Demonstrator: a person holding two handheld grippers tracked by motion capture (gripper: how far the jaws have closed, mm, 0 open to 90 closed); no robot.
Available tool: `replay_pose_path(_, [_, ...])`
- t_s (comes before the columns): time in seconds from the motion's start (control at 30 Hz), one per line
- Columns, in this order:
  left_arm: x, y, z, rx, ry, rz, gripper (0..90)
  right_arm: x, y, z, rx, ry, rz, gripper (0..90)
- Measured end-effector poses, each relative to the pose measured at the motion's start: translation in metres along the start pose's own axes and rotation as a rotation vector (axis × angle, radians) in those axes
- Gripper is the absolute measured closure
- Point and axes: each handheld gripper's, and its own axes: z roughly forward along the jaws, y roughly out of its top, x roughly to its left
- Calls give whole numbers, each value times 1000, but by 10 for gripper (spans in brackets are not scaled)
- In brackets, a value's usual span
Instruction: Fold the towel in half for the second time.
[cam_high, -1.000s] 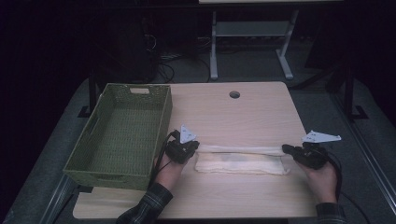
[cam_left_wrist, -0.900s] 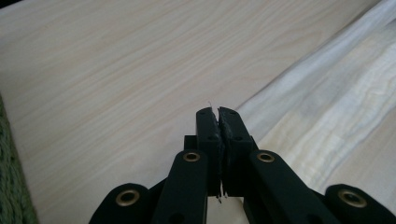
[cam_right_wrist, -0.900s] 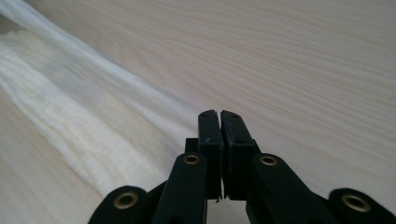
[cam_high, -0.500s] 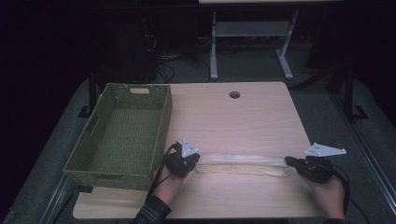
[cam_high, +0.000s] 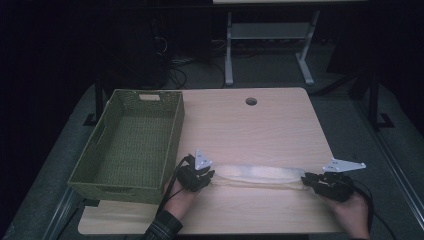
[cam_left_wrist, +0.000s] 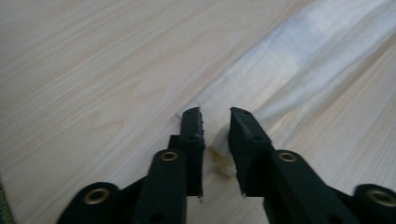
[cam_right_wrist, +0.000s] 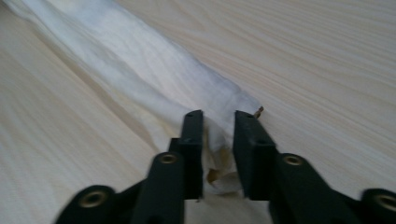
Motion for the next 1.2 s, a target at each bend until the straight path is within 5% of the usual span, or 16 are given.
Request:
replay_pose_path(0.27, [1,7,0,-43,-13,10,570,2,6,-12,-84,-13,5,599])
replay_pose_path(0.7, [5,31,20,-67,-93,98,456,2,17,14,-27,-22,-10,598])
replay_pose_path(0.9, [13,37,32,-41,-128,102,644,1,18,13,-37,-28,-1,700])
replay_pose_path(1.1, [19,43,46,18,-102,106,896,1,17,11,-33,-26,-7,784])
replay_pose_path(1.2, [22,43,56,48,-95,102,898,4,16,10,-30,-21,-25,830])
